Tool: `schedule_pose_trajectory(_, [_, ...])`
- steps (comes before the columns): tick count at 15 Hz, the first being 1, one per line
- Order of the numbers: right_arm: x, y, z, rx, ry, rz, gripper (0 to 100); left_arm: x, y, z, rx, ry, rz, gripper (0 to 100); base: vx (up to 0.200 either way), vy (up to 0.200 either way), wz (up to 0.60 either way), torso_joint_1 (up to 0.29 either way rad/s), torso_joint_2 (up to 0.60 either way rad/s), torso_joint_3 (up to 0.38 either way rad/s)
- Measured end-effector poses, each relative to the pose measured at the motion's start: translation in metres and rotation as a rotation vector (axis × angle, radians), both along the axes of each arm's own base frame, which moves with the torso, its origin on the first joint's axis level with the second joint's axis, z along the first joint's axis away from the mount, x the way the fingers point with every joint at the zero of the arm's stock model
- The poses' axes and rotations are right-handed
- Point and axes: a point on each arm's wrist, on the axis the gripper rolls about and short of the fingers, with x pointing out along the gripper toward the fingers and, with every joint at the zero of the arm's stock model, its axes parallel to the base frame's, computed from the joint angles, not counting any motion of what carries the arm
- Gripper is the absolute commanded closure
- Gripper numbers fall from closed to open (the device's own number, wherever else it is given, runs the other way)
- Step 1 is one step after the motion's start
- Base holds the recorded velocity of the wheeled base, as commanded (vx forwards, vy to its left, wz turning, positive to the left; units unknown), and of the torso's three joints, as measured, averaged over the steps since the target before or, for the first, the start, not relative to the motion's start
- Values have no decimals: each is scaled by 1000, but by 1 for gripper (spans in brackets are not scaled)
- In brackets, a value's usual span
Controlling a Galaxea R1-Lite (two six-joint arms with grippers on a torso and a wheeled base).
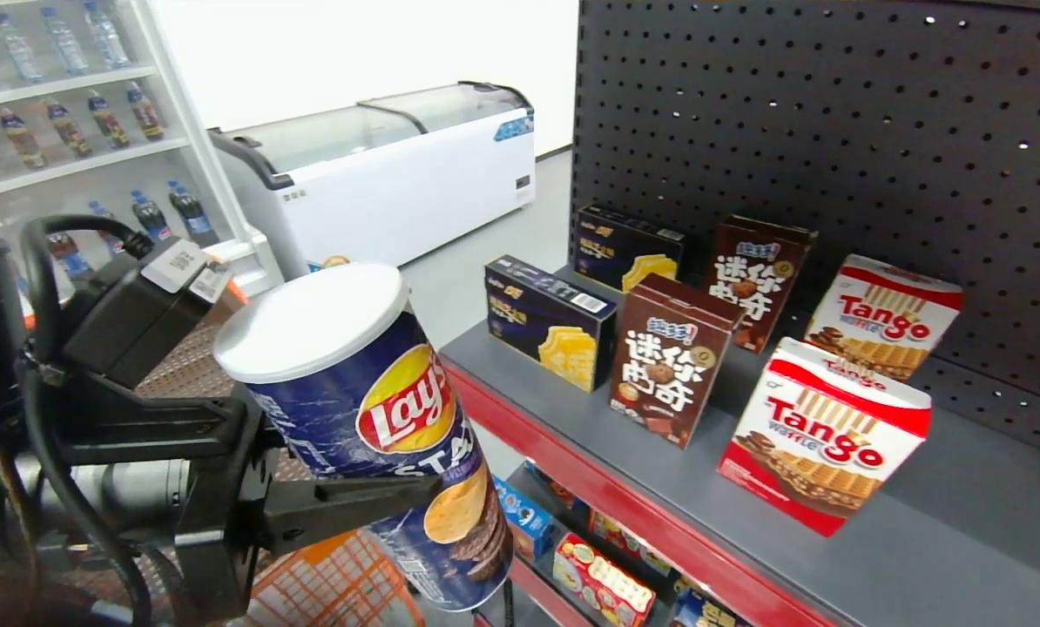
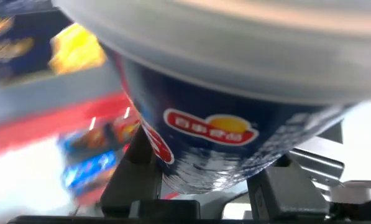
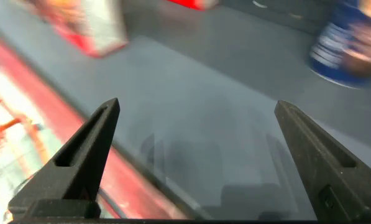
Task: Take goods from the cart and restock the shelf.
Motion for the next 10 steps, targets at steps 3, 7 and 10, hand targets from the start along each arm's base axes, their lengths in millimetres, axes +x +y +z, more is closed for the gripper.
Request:
schedule_pose_trajectory(3, [0,0,0,0,-1,1,0,-7,-1,0,-3,-4,-21,100,0,0,-600,1,4,4])
schedule_pose_trajectory(7, [0,0,0,0,-2,1,0,-18,-3,-2,-6,-8,-59,100,0,0,-600,2,1,1])
schedule_pose_trajectory(10, [0,0,0,0,-2,1,0,-21,-2,-1,-9,-15,-61,100,0,0,-600,1,5,4])
